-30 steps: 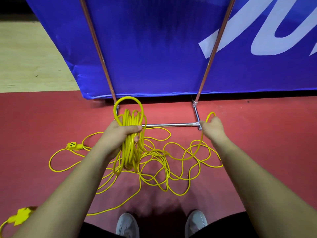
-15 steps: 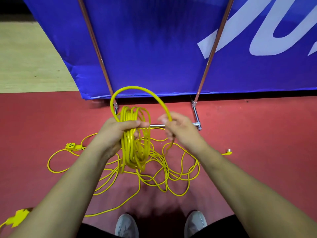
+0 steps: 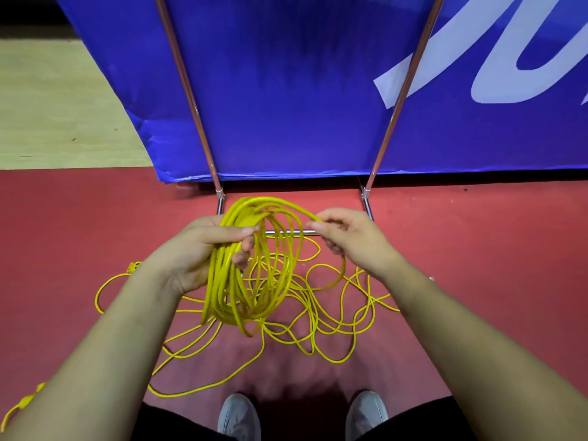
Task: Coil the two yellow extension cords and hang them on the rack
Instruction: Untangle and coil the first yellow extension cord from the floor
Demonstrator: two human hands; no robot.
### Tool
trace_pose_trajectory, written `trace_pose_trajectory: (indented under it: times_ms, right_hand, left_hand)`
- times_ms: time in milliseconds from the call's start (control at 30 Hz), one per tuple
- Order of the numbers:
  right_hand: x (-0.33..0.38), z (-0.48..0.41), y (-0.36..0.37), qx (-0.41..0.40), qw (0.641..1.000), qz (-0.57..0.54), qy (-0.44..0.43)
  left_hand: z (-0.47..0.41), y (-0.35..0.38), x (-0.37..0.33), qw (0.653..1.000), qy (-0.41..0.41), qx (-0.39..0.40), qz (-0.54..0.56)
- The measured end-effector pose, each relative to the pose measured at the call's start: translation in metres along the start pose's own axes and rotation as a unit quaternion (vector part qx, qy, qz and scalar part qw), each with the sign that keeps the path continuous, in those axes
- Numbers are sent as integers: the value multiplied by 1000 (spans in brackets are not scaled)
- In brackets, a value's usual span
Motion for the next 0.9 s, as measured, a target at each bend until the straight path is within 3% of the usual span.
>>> trace_pose_trajectory:
  times_ms: [133,367,433,567,667,733,800,900]
  right_hand:
    - [-1,-7,-11,-82,995,53,-20]
    - [-59,-9,-24,-18,972,227,50]
    - [-83,-5,-27,-10,974,205,94]
    - [-100,1,-25,-91,983,-15,162]
    - [-79,-5,-19,-115,981,61,141]
    - [-51,-7,-8,-48,975,190,106]
    - [-22,-3,10,69,956,269,97]
    - [11,17,41,279,917,262,111]
  left_hand:
    - [-2,9,4,997,-9,32,66]
    - [0,6,-13,981,80,10,175]
    - [2,4,-20,978,95,-4,186]
    - [0,0,-19,982,77,-35,167]
    - [-3,-7,-13,982,60,-54,170]
    - [-4,-12,-12,985,58,-47,156]
    - [-3,-14,-12,991,58,-40,110]
    - [-1,-12,-8,994,63,-89,26]
Point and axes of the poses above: each hand's wrist, its own z-axis away from the middle knuckle, its own y-axis out of the palm, x = y × z, the point moved 5 cm from there along -z, towards the middle knuckle, and after that the axes turned 3 degrees about z, right-handed, at the moved point
